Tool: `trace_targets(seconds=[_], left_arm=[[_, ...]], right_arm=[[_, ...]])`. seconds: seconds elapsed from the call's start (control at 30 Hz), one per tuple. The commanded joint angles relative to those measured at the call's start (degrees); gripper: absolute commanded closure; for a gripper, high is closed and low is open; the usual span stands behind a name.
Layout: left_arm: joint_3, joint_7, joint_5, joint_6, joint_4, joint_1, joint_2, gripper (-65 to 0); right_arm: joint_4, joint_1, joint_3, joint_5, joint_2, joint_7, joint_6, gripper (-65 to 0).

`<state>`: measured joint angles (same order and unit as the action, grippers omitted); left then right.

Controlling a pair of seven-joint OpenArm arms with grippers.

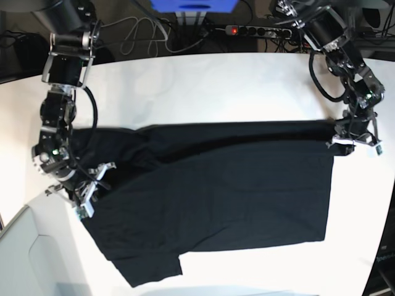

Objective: Fold the T-shirt properly
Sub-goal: 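Lift the shoulders and pull both grippers across the shirt toward the hem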

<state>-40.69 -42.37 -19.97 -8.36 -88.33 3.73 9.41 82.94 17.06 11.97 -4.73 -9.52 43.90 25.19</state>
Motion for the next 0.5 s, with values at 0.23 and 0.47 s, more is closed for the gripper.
trace_targets(seconds=[0.23,0.47], left_arm=[[-0.15,0.66,-0.56,-0.04,-0.68,5.64,0.92,0.0],[4.69,1.18,-0.56,0.32,-0.50,7.22,2.15,0.0]], right_arm=[[0.89,1.89,0.47,-0.32,-0.72,-1.48,0.17,-0.2],[0.98,1.89,0.56,-1.20,-0.72,-3.33,0.08,-0.2]])
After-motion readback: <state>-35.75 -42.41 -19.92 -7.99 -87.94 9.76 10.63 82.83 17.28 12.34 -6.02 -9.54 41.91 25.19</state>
